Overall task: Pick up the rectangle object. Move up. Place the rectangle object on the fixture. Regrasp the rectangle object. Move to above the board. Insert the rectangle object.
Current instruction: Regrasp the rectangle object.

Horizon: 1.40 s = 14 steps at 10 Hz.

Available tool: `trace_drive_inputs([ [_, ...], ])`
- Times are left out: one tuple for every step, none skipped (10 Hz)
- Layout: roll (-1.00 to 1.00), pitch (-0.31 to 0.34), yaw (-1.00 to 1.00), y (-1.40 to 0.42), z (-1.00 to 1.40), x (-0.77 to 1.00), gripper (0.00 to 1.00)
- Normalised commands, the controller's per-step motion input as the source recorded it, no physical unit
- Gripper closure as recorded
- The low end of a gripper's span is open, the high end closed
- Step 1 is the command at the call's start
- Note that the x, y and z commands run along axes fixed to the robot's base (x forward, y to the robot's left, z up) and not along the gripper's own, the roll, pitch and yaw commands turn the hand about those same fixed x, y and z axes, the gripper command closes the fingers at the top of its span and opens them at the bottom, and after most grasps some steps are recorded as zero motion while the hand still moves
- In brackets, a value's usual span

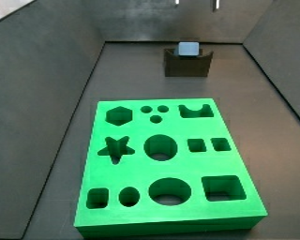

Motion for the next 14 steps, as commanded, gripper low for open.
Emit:
trace_drive_inputs([
  [1.0,0.03,-0.02,-0.7,0.4,-0.09,0.0],
  [1.0,0.026,-0.02,-0.47,0.11,-0.06,0.0],
  [1.0,0.023,-0.02,-0.3,0.01,-0.04,0.0],
  [1.0,0.02,-0.02,-0.09,0.02,-0.03,0.0],
  [1.0,0.016,-0.02,-0.01,0.03,-0.04,0.0],
  [1.0,0.011,-0.02,-0.02,0.01,-0.04,0.0],
  [1.0,0.007,-0.02,-0.02,0.01,-0.04,0.0],
  [1.0,-0.003,-0.02,-0.02,0.02,-0.05,0.0],
  [1.0,-0.007,-0.01,-0.02,0.02,-0.05,0.0],
  [1.0,-0.017,-0.01,-0.02,0.01,-0.04,0.0],
  [1.0,-0.025,-0.01,-0.02,0.0,-0.04,0.0],
  [1.0,-0.031,-0.01,-0.02,0.0,-0.03,0.0],
  [1.0,-0.033,-0.01,-0.02,0.0,-0.03,0.0],
  [1.0,-0.033,-0.01,-0.02,0.0,-0.03,0.0],
])
